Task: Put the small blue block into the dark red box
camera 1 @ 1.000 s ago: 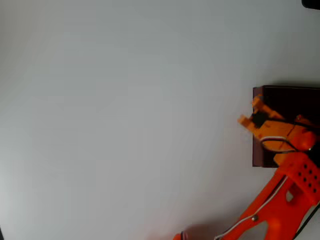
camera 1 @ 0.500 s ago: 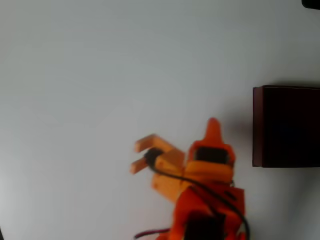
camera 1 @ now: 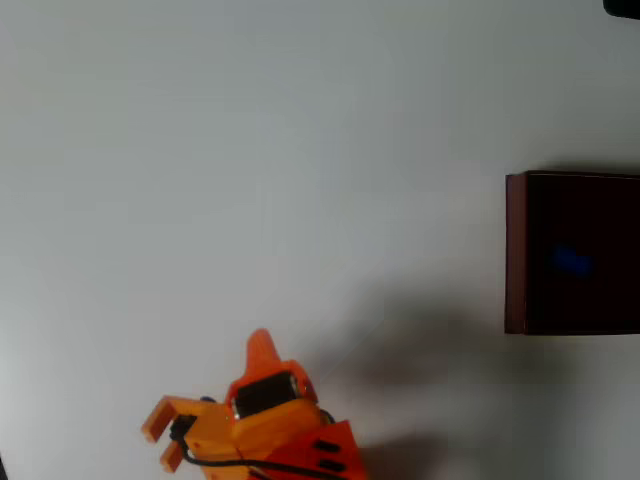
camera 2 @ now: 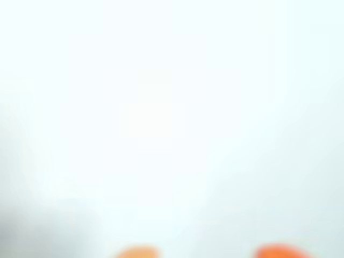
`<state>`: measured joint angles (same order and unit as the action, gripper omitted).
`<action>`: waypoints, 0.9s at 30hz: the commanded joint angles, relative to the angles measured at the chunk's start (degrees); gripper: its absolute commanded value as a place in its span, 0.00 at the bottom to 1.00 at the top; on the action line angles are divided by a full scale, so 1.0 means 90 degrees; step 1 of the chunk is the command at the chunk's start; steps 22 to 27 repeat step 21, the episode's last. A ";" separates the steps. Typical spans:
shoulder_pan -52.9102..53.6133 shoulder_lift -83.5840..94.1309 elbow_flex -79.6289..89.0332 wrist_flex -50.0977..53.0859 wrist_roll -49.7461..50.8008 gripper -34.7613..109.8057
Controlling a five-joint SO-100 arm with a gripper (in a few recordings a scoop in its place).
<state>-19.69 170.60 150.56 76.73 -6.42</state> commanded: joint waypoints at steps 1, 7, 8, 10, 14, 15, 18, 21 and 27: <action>-0.0576 0.0889 0.0576 0.0186 -0.0127 0.28; -0.1006 0.2422 0.1670 0.0264 -0.0078 0.26; -0.1016 0.2422 0.1738 0.0225 -0.0059 0.26; -0.0947 0.2422 0.2012 0.0127 -0.0059 0.26; -0.0879 0.2422 0.2305 0.0078 0.0146 0.25; -0.0850 0.2422 0.2363 0.0068 0.0205 0.25; -0.0889 0.2422 0.2373 0.0059 0.0254 0.25; -0.0830 0.2422 0.2373 0.0059 0.0244 0.25; -0.0830 0.2422 0.2373 0.0059 0.0244 0.25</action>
